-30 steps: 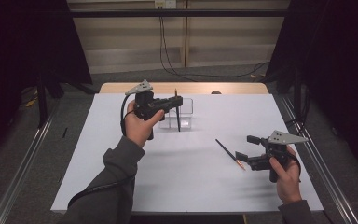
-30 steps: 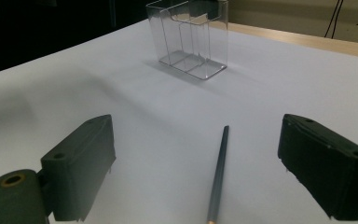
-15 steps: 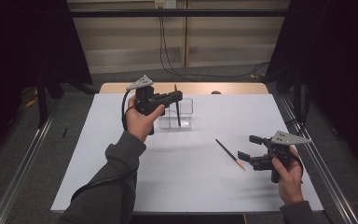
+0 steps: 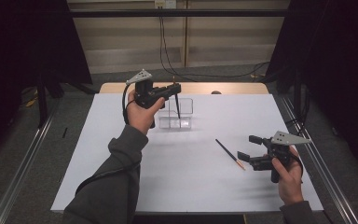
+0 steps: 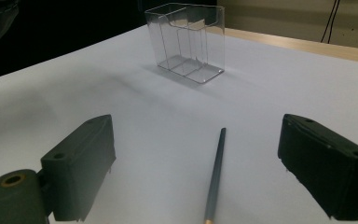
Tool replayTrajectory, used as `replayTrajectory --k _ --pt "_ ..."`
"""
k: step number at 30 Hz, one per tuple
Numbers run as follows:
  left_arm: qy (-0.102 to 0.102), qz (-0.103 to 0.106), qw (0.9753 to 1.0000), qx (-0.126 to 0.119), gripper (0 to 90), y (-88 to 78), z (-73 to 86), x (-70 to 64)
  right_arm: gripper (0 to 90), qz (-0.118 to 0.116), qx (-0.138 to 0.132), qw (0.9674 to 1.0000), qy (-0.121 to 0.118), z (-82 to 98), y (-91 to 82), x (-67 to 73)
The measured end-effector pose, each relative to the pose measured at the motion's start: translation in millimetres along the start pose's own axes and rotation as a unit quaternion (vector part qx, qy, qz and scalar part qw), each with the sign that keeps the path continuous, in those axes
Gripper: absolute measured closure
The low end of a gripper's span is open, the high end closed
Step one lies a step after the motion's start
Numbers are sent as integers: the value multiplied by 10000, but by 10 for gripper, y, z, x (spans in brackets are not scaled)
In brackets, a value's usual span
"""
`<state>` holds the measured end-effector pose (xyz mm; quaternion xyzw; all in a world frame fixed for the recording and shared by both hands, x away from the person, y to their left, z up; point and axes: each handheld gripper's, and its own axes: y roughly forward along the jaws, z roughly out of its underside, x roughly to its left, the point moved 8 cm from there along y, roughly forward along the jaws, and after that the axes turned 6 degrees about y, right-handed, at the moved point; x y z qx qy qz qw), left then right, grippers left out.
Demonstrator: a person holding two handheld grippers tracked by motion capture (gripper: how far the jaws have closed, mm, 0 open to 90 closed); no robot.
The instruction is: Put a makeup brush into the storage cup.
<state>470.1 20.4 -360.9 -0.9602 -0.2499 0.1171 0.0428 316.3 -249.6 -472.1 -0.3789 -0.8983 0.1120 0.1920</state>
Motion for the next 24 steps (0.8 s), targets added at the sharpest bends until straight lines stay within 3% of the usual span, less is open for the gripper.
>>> replayTrajectory --k 11,24 --pt "65 -168 9998 -6 835 100 5 77 104 -10 24 10000 59 9 2 -9" --pt "311 -324 9990 86 834 219 68 155 104 -15 18 10000 43 -3 -3 -14"
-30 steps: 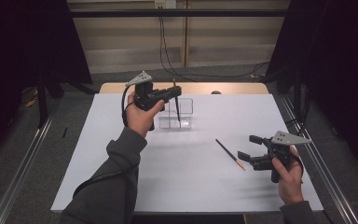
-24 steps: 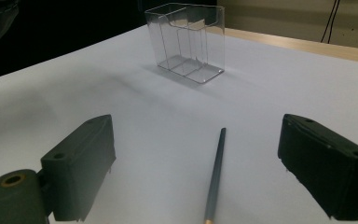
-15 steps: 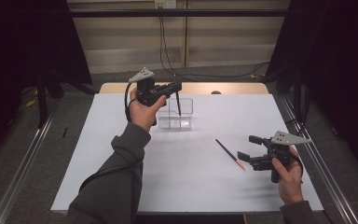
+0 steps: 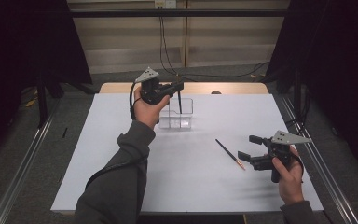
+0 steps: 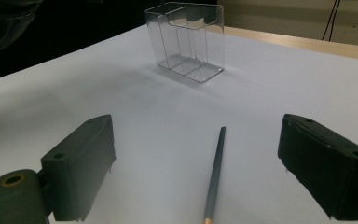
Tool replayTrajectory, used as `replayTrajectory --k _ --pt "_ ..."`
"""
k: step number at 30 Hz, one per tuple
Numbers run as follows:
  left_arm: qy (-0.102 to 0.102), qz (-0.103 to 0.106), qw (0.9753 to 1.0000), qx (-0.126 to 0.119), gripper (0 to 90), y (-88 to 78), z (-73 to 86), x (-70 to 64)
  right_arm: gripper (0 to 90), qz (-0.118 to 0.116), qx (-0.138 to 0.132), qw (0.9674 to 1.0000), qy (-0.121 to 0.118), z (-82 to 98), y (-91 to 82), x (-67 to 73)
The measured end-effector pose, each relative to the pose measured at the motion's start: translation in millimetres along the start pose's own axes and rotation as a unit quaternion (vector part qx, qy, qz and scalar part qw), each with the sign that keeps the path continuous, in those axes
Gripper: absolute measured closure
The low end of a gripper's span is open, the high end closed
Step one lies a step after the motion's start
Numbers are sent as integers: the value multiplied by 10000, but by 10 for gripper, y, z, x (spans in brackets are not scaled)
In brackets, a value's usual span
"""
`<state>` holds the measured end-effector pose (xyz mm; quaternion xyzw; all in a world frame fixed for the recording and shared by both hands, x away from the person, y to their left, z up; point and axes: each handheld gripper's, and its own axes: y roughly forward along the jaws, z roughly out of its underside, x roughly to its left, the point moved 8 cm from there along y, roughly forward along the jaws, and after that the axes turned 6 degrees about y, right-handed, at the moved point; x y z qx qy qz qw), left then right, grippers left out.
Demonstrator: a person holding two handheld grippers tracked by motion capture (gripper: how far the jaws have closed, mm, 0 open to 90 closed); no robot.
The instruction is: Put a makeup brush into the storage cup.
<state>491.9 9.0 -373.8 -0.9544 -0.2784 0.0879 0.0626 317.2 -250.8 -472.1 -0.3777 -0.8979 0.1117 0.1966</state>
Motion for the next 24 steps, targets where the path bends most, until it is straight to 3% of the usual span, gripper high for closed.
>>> replayTrajectory --k 16,18,24 --pt "-98 -295 9995 -78 835 126 62 95 104 -23 -39 10000 18 -13 -4 -1" --pt "-77 -226 9997 -54 835 125 71 98 104 -30 -36 10000 6 -13 -3 1" --pt "-98 -320 9994 -75 835 167 107 118 104 -62 -39 10000 -29 -13 6 13"
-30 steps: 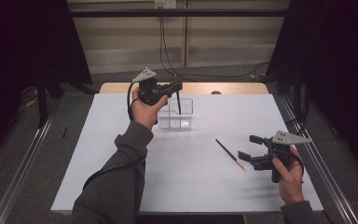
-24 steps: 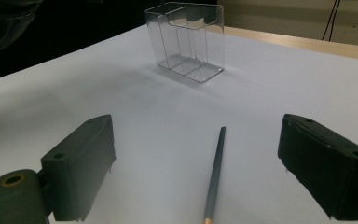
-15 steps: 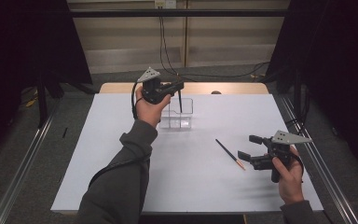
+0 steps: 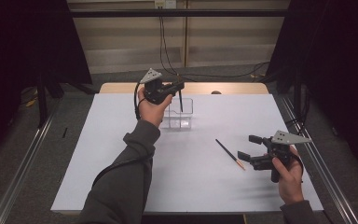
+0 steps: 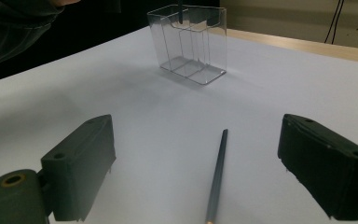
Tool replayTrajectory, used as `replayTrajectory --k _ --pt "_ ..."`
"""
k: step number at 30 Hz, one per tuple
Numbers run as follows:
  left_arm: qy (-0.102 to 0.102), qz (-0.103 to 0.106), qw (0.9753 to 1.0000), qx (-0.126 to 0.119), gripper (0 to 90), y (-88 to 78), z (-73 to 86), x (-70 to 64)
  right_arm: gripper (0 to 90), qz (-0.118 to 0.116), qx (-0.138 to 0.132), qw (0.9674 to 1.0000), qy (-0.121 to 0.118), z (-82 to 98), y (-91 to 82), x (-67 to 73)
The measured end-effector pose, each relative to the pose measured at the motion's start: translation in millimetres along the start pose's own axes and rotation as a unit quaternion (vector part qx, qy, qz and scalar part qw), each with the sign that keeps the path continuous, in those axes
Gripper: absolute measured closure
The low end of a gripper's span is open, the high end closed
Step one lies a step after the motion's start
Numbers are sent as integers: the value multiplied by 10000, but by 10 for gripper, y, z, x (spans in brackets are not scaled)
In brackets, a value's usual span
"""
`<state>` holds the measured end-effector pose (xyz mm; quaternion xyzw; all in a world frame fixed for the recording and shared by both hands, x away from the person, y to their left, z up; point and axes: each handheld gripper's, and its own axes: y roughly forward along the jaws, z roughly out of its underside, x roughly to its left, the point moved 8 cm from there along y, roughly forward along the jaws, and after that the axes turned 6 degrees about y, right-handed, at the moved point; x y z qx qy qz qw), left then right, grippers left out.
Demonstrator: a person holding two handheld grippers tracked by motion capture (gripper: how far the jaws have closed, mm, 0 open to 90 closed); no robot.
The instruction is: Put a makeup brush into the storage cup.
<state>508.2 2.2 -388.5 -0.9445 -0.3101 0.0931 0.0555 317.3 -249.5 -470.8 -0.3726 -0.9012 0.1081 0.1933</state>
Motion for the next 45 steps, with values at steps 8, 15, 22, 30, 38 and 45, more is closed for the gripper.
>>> replayTrajectory --k 8,15,22,30,38,45 --pt "119 -107 9999 63 835 35 56 21 104 -8 -7 10000 -9 -2 -1 -2" --pt "108 -197 9997 45 835 41 82 31 104 2 -7 10000 -19 -6 -3 0" --pt "143 -234 9996 87 835 56 115 19 104 -18 9 10000 -32 -2 1 3" --pt "166 -183 9996 106 834 82 166 -4 104 -27 1 10000 -27 -4 4 6" --pt "240 -263 9992 170 833 93 226 0 104 -40 5 10000 -44 -1 7 6" --pt "187 -235 9994 167 832 133 283 -44 104 -46 17 10000 -58 0 9 6"
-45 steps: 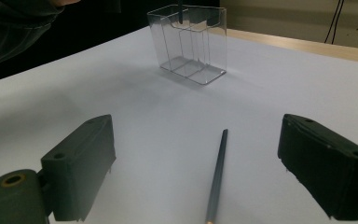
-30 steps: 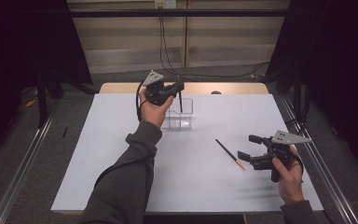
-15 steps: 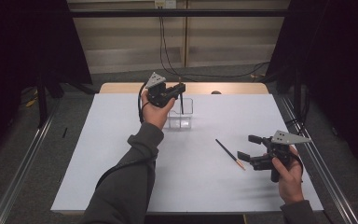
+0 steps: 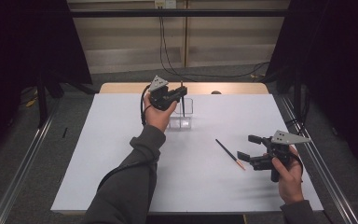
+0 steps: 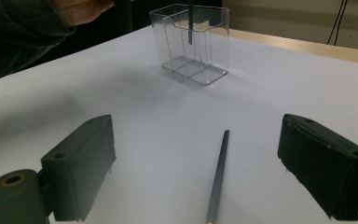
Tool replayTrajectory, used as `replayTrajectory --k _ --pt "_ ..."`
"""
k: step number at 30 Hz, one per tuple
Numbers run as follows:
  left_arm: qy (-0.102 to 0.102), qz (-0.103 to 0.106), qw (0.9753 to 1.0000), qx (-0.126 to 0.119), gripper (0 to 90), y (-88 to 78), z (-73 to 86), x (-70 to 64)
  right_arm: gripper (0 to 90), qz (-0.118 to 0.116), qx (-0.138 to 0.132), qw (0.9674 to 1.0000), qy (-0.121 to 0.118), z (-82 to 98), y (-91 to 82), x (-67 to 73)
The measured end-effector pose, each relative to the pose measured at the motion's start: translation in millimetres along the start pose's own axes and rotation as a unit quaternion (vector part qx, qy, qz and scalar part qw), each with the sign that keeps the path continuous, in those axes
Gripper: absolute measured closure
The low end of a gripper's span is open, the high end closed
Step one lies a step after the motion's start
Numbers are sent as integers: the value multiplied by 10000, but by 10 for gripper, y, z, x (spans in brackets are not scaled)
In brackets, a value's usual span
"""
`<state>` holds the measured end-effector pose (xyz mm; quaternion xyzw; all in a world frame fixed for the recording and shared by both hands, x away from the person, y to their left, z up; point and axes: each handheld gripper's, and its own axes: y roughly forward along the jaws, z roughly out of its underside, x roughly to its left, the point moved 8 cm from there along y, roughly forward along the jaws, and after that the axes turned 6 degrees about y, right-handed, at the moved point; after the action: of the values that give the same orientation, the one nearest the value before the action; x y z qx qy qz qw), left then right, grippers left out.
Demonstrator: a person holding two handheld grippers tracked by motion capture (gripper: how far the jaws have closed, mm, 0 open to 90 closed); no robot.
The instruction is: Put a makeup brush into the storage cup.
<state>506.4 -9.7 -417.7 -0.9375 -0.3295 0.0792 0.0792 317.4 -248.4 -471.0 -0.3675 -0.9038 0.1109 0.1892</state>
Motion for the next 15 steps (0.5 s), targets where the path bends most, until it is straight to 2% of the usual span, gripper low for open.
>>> replayTrajectory --k 3,4,5,6,7,8,9,11,12,15 --pt "49 -11 10000 64 832 5 38 11 104 18 16 10000 15 3 0 1" --pt "32 49 10000 34 832 12 47 4 104 17 14 10000 11 3 0 2" --pt "108 0 9998 136 832 2 74 17 104 22 14 10000 15 2 -1 3" --pt "108 0 9998 136 832 2 74 17 104 20 11 10000 15 2 -1 3" --pt "14 29 10000 43 832 19 71 -2 104 20 11 10000 15 2 -1 3" --pt "6 61 10000 69 831 20 88 -9 104 20 16 10000 7 3 -1 1" --pt "0 -17 10000 48 831 22 90 -5 104 16 19 10000 3 4 -1 2" --pt "-2 -17 10000 34 831 24 91 -7 104 13 20 10000 1 4 0 3" --pt "-30 43 10000 42 831 26 98 -14 104 13 22 10000 -2 5 0 4" --pt "38 0 9999 107 830 20 120 5 104 7 23 10000 -4 7 3 4"
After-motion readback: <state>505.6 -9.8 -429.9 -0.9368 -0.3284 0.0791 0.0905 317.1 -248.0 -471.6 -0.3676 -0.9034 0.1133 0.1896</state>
